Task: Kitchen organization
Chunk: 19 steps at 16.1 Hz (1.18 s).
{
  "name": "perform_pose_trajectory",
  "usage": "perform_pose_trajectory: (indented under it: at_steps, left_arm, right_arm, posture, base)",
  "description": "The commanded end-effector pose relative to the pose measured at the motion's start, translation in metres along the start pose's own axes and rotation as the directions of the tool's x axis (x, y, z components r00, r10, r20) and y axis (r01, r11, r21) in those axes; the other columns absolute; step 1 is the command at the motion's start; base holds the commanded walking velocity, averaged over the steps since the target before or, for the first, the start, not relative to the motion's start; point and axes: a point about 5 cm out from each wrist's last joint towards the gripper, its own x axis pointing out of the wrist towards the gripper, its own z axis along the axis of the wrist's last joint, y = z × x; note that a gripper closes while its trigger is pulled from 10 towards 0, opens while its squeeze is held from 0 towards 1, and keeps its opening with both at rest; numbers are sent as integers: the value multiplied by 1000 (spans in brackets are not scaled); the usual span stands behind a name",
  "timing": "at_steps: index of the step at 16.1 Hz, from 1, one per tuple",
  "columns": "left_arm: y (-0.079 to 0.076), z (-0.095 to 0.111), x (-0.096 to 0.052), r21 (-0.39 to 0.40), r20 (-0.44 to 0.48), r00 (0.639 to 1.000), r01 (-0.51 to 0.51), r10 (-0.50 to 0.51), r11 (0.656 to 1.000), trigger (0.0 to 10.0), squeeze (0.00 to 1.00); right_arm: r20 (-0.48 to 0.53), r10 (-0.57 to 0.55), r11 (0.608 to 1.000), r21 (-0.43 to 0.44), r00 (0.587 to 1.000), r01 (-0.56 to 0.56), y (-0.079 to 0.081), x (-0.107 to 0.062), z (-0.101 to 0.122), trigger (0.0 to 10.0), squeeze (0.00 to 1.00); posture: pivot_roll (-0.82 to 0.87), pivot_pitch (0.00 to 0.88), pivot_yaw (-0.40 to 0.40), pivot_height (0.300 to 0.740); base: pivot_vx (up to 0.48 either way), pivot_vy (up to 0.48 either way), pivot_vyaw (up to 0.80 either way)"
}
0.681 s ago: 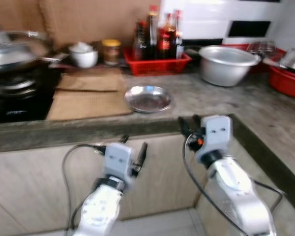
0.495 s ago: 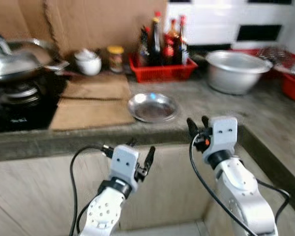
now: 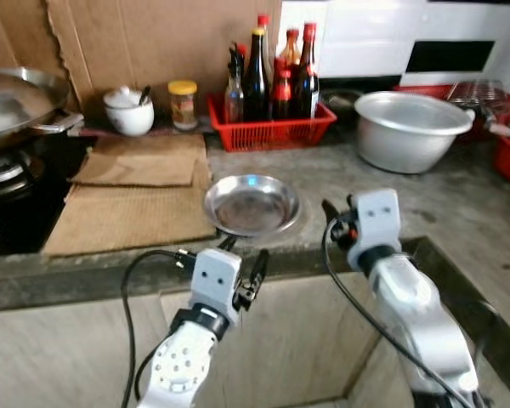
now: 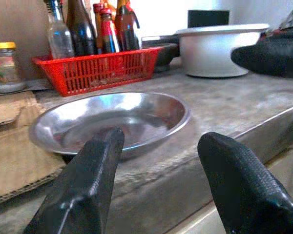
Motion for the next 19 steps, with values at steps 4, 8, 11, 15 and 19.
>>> perform_pose_trajectory:
  at_steps: [4,8,11,15,19]
  left_arm:
    - [-1,1,-1,-1,-4,1000,-6,6,1000,10000,0]
    - [-3,4,-3,-9,-1,1000,-16,16,1000,10000,0]
    - [-7,4,-7,-19,-8,1000,-19,19,1000,10000,0]
    - [-8,5,-11,-24,-16,999,-33,33,999,10000,0]
    - [-10,4,-13,-29,-26,999,-41,40,999,10000,0]
  right_arm:
    - [-88,52,996,82,995,-44,11,34,10,10000,0]
    - [-206,-3,989,144,978,34,9,59,13,10000,0]
    - [-289,17,992,127,957,21,11,77,12,10000,0]
    - [-396,35,984,174,918,38,14,87,4,10000,416]
    - [-440,49,978,203,897,46,15,96,5,10000,0]
  posture:
    - [89,7,-70,740]
    - [97,34,-85,740]
    - [99,54,-101,740]
    - [100,71,-121,740]
    - [100,79,-126,740]
  base:
    - [0,0,0]
    - [0,0,0]
    - [0,0,0]
    - [0,0,0]
    - [0,0,0]
